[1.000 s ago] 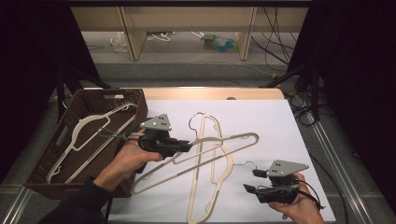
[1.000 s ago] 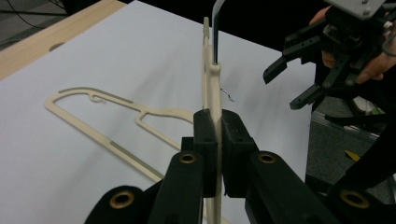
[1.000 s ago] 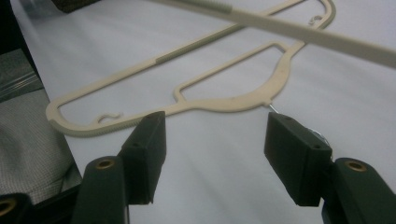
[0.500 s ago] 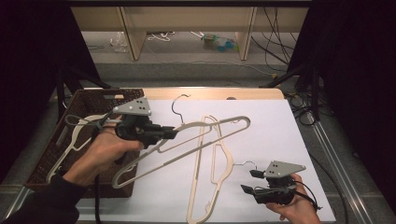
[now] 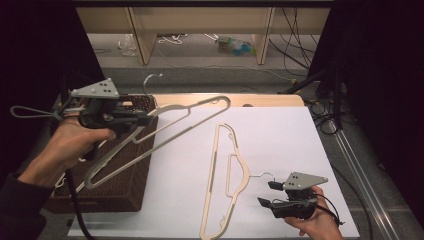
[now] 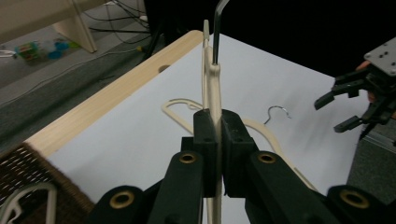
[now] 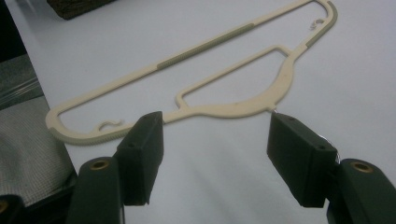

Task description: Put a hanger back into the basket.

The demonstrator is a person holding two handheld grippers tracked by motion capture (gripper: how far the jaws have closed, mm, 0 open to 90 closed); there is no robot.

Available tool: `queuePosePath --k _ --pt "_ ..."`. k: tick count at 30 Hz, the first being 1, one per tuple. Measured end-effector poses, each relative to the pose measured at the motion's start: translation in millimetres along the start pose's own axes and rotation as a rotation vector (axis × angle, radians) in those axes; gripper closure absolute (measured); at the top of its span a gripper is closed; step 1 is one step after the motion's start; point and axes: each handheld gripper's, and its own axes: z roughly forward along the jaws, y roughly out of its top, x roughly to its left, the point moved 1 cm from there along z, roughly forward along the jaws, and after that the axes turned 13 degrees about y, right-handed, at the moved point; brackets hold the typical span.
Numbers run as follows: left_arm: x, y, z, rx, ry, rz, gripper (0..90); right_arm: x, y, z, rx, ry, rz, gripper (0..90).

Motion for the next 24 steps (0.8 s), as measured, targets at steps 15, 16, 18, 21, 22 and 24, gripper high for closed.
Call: queuePosePath --k 15,16,18,21,22,24 --pt "89.6 -40.8 -29.3 0.006 0.183 -0.108 86.3 -1.0 -1.2 3.3 0.011 0.001 0.002 37.7" --pt "94.2 -43.0 -30.7 0.017 0.189 -0.107 86.3 -0.9 -1.3 3.4 0.012 0.001 0.005 37.6" --pt "104.5 -50.1 -33.1 0.017 0.218 -0.126 86.3 -0.6 -1.4 3.1 0.013 0.004 0.012 37.7" --pt "119.6 -62.4 -38.6 0.028 0.253 -0.165 86.4 -1.4 -1.9 3.3 0.013 0.001 0.008 37.7" --pt "122.5 -65.0 -39.7 0.032 0.258 -0.174 86.3 -1.6 -2.1 3.4 0.014 0.002 0.008 37.6" --pt "130.5 -71.4 -42.0 0.033 0.271 -0.163 86.4 -1.2 -2.3 3.6 0.018 0.007 0.015 37.7"
